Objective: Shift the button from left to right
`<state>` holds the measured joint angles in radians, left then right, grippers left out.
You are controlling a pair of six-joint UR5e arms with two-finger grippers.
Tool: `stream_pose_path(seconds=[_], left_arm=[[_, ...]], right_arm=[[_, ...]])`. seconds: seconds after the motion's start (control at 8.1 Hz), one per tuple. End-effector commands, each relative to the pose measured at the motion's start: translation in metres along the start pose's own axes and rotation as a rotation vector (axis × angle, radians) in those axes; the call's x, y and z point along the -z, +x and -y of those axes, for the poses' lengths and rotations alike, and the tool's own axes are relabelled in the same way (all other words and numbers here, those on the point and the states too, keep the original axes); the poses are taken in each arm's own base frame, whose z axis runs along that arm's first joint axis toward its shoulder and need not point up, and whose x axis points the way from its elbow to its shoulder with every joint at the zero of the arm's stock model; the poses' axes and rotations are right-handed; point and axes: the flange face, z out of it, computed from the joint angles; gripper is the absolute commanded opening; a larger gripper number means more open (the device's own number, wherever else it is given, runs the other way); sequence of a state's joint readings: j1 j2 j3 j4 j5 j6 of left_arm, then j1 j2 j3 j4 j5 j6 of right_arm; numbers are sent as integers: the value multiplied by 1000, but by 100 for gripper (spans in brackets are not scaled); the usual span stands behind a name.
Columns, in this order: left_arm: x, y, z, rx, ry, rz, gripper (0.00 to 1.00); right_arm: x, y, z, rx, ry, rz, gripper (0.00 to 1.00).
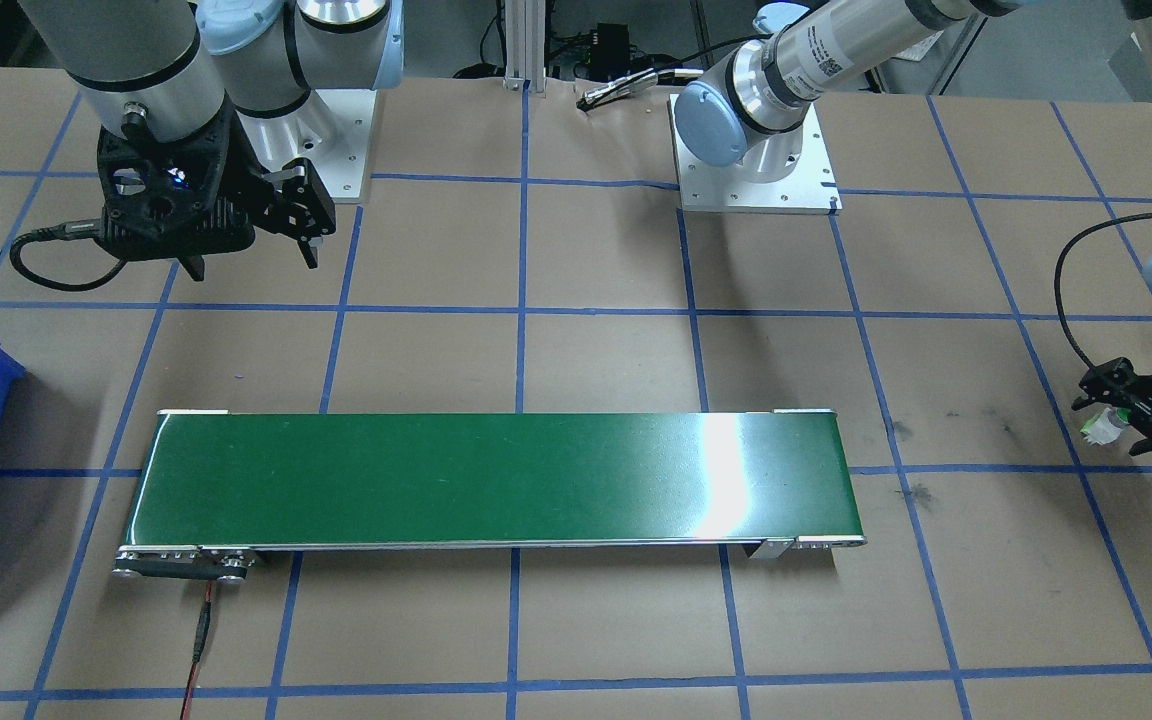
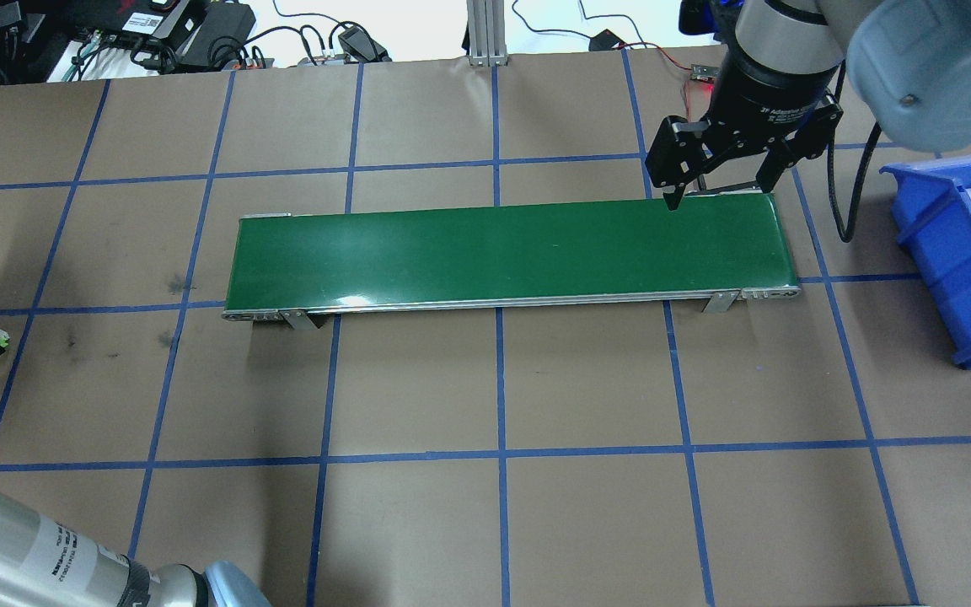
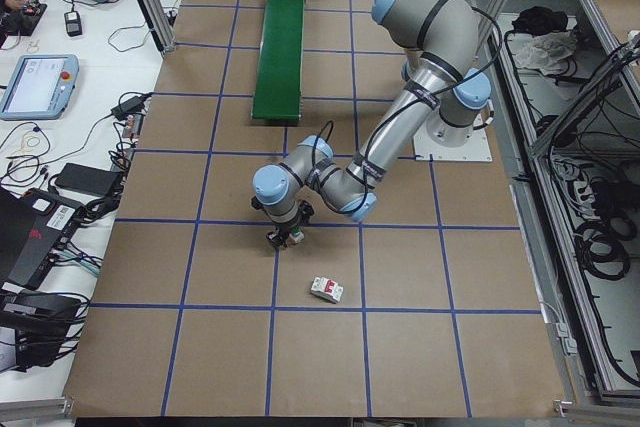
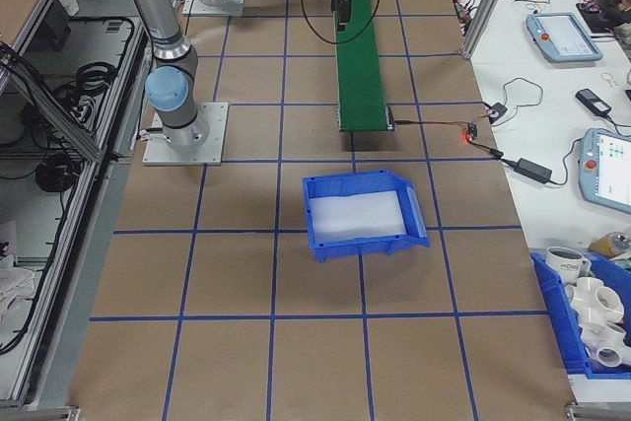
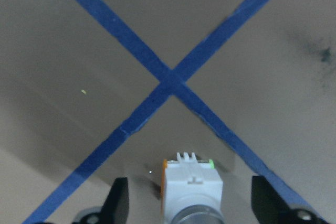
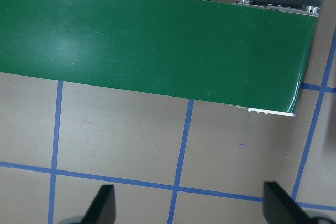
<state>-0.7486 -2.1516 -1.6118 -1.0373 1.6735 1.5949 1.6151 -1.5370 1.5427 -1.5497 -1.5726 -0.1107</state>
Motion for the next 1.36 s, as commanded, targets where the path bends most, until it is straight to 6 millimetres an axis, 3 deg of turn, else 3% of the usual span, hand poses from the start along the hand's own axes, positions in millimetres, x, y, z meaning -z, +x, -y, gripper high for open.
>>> stream_pose_path(seconds=[0.0,0.25,0.37,0.49,0.62,0.74,0.86,0.99,1.23], left_arm=[[4,1,-1,-3,-6,7,25],[13,3,-2,-2,-7,13,3],[14,3,-2,-2,-8,13,2],[29,4,-4,17,-11,17,2],[45,22,-2,66,-8,-62,2],[73,36,3,166,-6,-60,2],[105,53,17,281,16,-31,2],[143,74,43,338,39,28,2],[192,134,115,438,43,54,2]], right_arm=[[0,0,0,-2,-1,0,100],[-2,0,0,7,-4,1,100],[-1,-1,0,5,-2,2,100],[-1,-1,0,1,-2,2,100],[-2,-1,-1,1,-5,1,100],[-3,-1,0,1,-7,1,100],[-2,-1,-1,1,-5,2,100],[-2,-1,0,4,-4,1,100],[-2,-1,0,3,-4,1,100]])
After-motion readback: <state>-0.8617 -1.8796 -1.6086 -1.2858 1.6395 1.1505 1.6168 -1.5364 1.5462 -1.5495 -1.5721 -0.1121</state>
